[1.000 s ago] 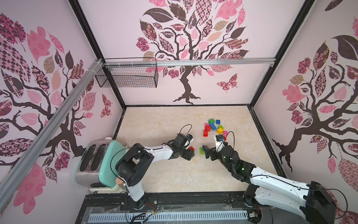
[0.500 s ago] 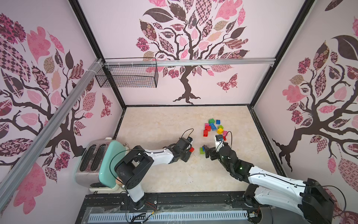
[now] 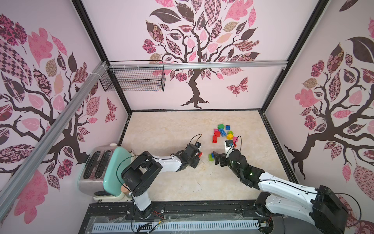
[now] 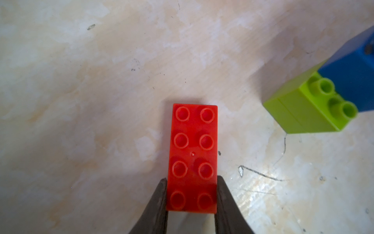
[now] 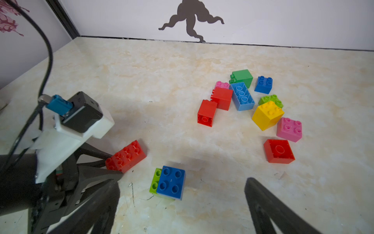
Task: Assemble the number 4 with lego
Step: Pick up the lego brick from the center of the board, then assemble the lego brick with the lego brick.
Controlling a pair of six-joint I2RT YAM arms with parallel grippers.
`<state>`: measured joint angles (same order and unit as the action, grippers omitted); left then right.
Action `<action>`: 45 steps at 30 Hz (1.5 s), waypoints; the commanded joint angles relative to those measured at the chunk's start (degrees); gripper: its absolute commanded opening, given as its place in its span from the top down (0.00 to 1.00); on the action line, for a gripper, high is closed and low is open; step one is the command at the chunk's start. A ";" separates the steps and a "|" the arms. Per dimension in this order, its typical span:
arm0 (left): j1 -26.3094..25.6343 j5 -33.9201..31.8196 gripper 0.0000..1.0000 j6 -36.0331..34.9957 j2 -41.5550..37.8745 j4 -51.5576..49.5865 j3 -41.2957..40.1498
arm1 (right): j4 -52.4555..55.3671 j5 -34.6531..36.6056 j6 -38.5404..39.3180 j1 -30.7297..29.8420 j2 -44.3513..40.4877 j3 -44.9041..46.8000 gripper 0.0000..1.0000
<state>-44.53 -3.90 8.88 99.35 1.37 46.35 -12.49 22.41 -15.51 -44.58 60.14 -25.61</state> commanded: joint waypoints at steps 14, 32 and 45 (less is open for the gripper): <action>1.73 1.72 1.00 -3.01 -18.80 1.47 -3.99 | 15.47 -40.20 -7.40 16.49 7.11 -10.95 0.19; 3.38 15.37 1.00 -8.44 -16.77 2.25 -3.92 | 11.70 -42.77 -12.72 16.43 19.03 -10.17 1.00; 3.10 21.73 1.00 -19.87 -10.08 2.72 -1.28 | 14.29 -36.23 -11.56 16.41 21.23 -12.06 1.00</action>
<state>-41.28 15.79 -7.70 87.85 3.05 42.33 0.56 -16.05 -28.05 -28.05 80.86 -35.68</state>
